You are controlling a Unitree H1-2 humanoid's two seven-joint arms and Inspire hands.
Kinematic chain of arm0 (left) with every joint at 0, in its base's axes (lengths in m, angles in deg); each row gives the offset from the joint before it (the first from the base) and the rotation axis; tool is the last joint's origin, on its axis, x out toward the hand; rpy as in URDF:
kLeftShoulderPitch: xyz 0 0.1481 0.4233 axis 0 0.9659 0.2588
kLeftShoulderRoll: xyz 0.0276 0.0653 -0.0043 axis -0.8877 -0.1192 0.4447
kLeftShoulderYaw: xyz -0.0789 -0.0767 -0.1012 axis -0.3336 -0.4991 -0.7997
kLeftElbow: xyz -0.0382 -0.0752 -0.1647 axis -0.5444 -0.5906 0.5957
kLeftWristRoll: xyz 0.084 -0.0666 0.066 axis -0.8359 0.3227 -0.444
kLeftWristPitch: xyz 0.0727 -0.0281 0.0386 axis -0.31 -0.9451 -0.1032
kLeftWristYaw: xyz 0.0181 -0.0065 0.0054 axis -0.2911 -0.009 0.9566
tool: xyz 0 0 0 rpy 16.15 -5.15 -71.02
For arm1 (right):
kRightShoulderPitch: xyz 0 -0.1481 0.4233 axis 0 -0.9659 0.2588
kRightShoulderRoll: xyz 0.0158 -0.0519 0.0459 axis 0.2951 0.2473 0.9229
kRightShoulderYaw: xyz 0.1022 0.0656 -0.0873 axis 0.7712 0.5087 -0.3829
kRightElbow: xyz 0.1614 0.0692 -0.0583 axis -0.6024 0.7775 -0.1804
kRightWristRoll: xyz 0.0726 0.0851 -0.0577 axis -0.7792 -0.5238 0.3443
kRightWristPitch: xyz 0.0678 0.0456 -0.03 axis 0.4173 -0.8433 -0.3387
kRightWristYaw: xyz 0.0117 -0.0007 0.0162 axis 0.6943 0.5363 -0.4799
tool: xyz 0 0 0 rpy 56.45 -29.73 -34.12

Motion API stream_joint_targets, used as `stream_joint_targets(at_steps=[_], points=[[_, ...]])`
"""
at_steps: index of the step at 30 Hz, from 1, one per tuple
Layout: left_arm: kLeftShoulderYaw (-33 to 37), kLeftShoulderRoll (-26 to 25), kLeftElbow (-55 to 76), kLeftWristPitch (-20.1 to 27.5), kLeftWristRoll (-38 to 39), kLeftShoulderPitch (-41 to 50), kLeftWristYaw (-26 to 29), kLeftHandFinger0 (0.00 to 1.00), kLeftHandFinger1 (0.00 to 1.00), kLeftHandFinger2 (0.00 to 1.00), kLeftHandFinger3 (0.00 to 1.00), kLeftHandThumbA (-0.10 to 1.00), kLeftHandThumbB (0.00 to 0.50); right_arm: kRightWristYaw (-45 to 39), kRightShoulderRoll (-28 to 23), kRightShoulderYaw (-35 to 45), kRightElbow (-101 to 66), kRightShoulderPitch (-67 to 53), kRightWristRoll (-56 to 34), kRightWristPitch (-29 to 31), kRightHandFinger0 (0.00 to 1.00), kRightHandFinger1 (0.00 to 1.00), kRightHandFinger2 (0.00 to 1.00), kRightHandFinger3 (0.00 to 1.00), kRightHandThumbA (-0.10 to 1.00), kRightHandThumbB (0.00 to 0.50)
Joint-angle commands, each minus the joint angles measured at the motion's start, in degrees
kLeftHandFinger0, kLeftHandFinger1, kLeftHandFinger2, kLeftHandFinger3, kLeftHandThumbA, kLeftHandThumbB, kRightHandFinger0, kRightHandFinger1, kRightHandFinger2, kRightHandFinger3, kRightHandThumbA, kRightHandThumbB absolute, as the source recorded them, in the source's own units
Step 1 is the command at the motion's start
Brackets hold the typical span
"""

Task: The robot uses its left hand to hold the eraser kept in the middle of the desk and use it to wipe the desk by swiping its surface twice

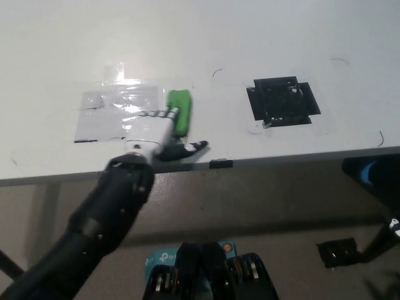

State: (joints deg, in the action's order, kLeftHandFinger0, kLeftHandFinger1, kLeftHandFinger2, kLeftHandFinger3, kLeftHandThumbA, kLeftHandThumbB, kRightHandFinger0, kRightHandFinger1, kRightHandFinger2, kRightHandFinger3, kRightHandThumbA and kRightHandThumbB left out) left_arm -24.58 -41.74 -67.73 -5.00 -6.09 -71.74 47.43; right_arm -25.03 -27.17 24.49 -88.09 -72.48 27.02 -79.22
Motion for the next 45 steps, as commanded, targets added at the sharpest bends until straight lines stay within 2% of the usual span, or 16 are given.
stream_joint_targets(at_steps=[1,4,7,11,15,16,18,21,23,26,27,33,37,41,42,45], points=[[-0.6,-5.0,-3.4,-1.8,3.7,7.0,-7.8,1.0,1.0,1.0,1.0,1.0,0.494,1.0,0.0,0.9,-1.4,0.2,0.1,2.5,0.0,0.0,0.0,0.49,1.0,0.172],[-0.1,-6.4,-3.5,-2.1,3.1,7.5,-8.2,1.0,1.0,1.0,1.0,1.0,0.489,1.2,0.2,1.2,-1.2,0.3,0.1,2.9,0.0,0.0,0.0,0.49,1.0,0.159],[-1.4,-8.6,-2.8,-2.5,3.7,9.3,-7.2,1.0,1.0,1.0,1.0,1.0,0.488,0.9,0.2,1.6,-0.9,0.2,-0.6,3.1,0.0,0.0,0.0,0.5,1.0,0.2],[-2.4,-10.4,-3.2,-2.7,3.6,10.1,-6.5,1.0,1.0,1.0,1.0,1.0,0.473,0.9,0.0,2.1,-0.4,0.4,-0.5,4.5,0.0,0.0,0.0,0.49,1.0,0.186],[-2.9,-12.8,-3.0,-3.6,3.4,11.7,-7.4,1.0,1.0,1.0,1.0,1.0,0.491,1.2,0.2,2.9,-1.2,-0.2,-1.1,3.0,0.0,0.0,0.0,0.49,1.0,0.242],[-3.8,-14.1,-2.7,-3.3,4.0,13.0,-6.6,1.0,1.0,1.0,1.0,1.0,0.482,1.6,0.3,3.1,-1.4,-0.3,-0.7,3.1,0.0,0.0,0.0,0.49,1.0,0.184],[-4.3,-15.0,-2.2,-3.5,4.1,13.8,-6.5,1.0,1.0,1.0,1.0,1.0,0.477,1.4,0.0,3.4,-0.6,-0.1,-0.8,4.0,0.0,0.0,0.0,0.47,1.0,0.14],[-4.3,-15.8,-2.2,-3.1,3.7,14.7,-6.4,1.0,1.0,1.0,1.0,1.0,0.49,1.3,-0.1,3.8,-0.6,-0.3,-1.2,4.2,0.0,0.0,0.0,0.49,1.0,0.159],[-4.4,-15.7,-2.1,-3.0,4.0,15.2,-6.1,1.0,1.0,1.0,1.0,1.0,0.472,1.3,-0.1,3.9,-0.6,-0.2,-1.4,4.3,0.0,0.0,0.0,0.51,1.0,0.225],[-4.4,-15.1,-1.7,-3.7,4.2,15.1,-6.8,1.0,1.0,1.0,1.0,1.0,0.459,1.3,-0.2,3.9,-0.3,-0.2,-1.2,4.5,0.0,0.0,0.0,0.51,1.0,0.248],[-4.1,-14.8,-1.0,-4.2,3.9,15.2,-7.3,1.0,1.0,1.0,1.0,1.0,0.466,1.3,-0.2,3.9,-0.1,-0.2,-1.1,4.8,0.0,0.0,0.0,0.52,1.0,0.234],[-3.5,-13.1,-2.0,-4.0,3.7,14.1,-7.1,1.0,1.0,1.0,1.0,1.0,0.484,1.2,-0.4,3.8,-0.4,-0.2,-1.1,4.5,0.0,0.0,0.0,0.52,1.0,0.248],[-3.5,-12.0,-1.3,-3.2,3.9,13.0,-6.3,1.0,1.0,1.0,1.0,1.0,0.488,1.1,-0.3,3.9,-0.6,-0.4,-1.5,3.9,0.0,0.0,0.0,0.5,1.0,0.252],[-6.1,-12.3,1.8,0.5,5.6,11.5,-1.0,1.0,1.0,1.0,1.0,1.0,0.471,1.0,-0.8,3.9,0.0,-0.9,-0.8,5.3,0.0,0.0,0.0,0.48,1.0,0.224],[-7.3,-12.5,2.7,1.7,6.1,10.4,1.3,1.0,1.0,1.0,1.0,1.0,0.497,0.9,-0.7,4.0,-0.1,-1.1,-1.3,4.7,0.0,0.0,0.01,0.47,1.0,0.231],[-10.6,-14.0,6.9,4.1,8.3,6.5,2.2,1.0,1.0,1.0,1.0,1.0,0.5,0.9,-0.9,3.8,0.2,-1.5,-0.5,5.4,0.0,0.0,0.0,0.47,1.0,0.223]])
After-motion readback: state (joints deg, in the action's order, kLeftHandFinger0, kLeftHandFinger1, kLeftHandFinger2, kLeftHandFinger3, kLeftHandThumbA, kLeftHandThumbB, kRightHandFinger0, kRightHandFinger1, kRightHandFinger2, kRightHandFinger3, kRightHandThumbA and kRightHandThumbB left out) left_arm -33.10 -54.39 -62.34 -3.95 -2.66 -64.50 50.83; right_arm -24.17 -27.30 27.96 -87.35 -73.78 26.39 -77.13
